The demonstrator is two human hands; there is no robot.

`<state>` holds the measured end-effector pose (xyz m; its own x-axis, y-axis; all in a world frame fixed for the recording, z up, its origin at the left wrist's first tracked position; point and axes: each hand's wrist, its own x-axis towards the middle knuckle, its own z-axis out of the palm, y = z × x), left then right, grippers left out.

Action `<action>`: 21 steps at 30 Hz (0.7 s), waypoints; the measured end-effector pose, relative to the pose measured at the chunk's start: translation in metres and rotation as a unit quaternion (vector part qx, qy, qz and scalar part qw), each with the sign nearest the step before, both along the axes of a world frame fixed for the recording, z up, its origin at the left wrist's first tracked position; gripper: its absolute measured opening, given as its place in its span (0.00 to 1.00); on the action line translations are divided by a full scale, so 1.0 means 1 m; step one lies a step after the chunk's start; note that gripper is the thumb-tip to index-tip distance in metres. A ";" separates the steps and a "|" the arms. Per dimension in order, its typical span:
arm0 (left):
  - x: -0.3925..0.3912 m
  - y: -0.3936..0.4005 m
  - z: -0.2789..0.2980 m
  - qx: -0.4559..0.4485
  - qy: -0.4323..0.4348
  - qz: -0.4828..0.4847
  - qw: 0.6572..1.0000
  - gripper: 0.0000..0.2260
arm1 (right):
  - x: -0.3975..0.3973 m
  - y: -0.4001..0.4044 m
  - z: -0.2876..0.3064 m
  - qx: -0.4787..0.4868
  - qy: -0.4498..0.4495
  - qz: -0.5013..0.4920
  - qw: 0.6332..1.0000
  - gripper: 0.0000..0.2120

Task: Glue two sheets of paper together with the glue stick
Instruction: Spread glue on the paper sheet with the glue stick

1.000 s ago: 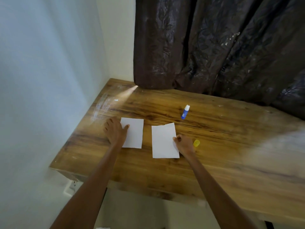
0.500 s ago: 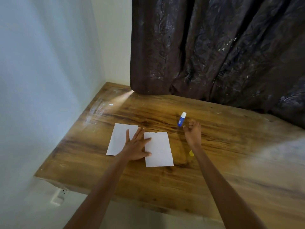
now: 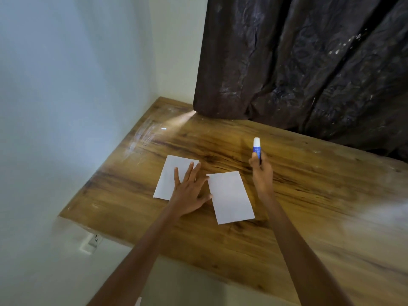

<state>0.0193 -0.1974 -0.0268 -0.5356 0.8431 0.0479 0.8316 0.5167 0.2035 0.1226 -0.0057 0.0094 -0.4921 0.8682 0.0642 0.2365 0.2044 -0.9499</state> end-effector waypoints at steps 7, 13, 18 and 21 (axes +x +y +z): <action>0.003 0.000 -0.001 -0.001 -0.008 0.003 1.000 0.27 | -0.013 -0.051 -0.001 -0.167 0.123 0.052 0.977 0.09; 0.001 0.000 -0.007 0.010 -0.024 0.015 1.000 0.27 | -0.025 -0.052 -0.011 -0.158 0.071 0.037 0.984 0.06; 0.000 -0.001 -0.009 0.027 -0.033 0.022 0.999 0.28 | -0.035 -0.054 -0.016 -0.049 0.006 0.054 0.997 0.10; 0.000 0.000 -0.009 0.038 -0.029 0.022 0.999 0.27 | -0.043 -0.055 -0.019 0.024 -0.053 0.092 0.994 0.16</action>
<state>0.0198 -0.1976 -0.0358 -0.5756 0.8139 0.0791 0.7944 0.5336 0.2902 0.0797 -0.0605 -0.0093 -0.6479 0.7605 0.0433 0.2894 0.2984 -0.9095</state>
